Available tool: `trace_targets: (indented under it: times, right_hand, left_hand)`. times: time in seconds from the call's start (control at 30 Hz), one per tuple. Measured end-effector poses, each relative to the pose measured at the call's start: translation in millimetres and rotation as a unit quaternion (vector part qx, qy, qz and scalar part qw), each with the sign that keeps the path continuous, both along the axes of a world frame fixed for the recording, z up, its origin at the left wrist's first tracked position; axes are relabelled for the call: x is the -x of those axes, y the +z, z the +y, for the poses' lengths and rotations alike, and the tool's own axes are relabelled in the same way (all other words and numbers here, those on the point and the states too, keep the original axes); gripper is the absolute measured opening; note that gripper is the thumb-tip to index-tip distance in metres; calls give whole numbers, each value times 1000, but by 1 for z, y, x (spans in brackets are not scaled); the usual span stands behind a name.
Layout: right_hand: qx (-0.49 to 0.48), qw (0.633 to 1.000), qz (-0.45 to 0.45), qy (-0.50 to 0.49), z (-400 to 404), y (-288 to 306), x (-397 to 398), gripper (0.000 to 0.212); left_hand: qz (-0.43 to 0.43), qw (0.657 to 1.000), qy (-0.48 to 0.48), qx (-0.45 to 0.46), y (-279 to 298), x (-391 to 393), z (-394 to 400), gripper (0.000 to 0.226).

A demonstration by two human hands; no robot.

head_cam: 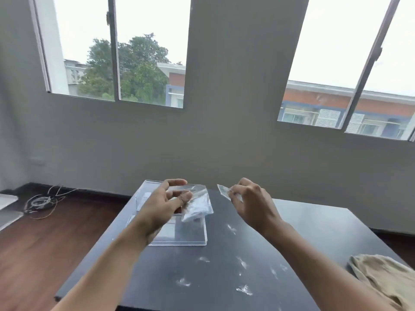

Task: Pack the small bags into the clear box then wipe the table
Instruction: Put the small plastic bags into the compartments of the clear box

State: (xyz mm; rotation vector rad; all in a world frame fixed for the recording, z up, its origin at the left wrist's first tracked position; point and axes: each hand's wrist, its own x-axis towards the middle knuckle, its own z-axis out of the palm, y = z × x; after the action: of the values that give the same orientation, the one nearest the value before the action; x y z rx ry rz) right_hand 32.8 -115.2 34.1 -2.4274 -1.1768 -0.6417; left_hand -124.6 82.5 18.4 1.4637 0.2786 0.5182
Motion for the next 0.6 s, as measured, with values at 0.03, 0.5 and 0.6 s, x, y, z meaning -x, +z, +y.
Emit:
trace_targets:
  times: [0.03,0.5,0.6]
  right_hand:
    - [-8,1000,10,21,12,0,3,20]
    - [-81,983,79,141,106,-10,24,9]
    - [-94,982,97,133,113,-16,24,10]
  left_hand:
    - [-11,999,34,33,0,6,13,32]
    - [51,919,260,-293,-6,-32,133,10]
    - [60,917,264,-293,-15,-47,142,11]
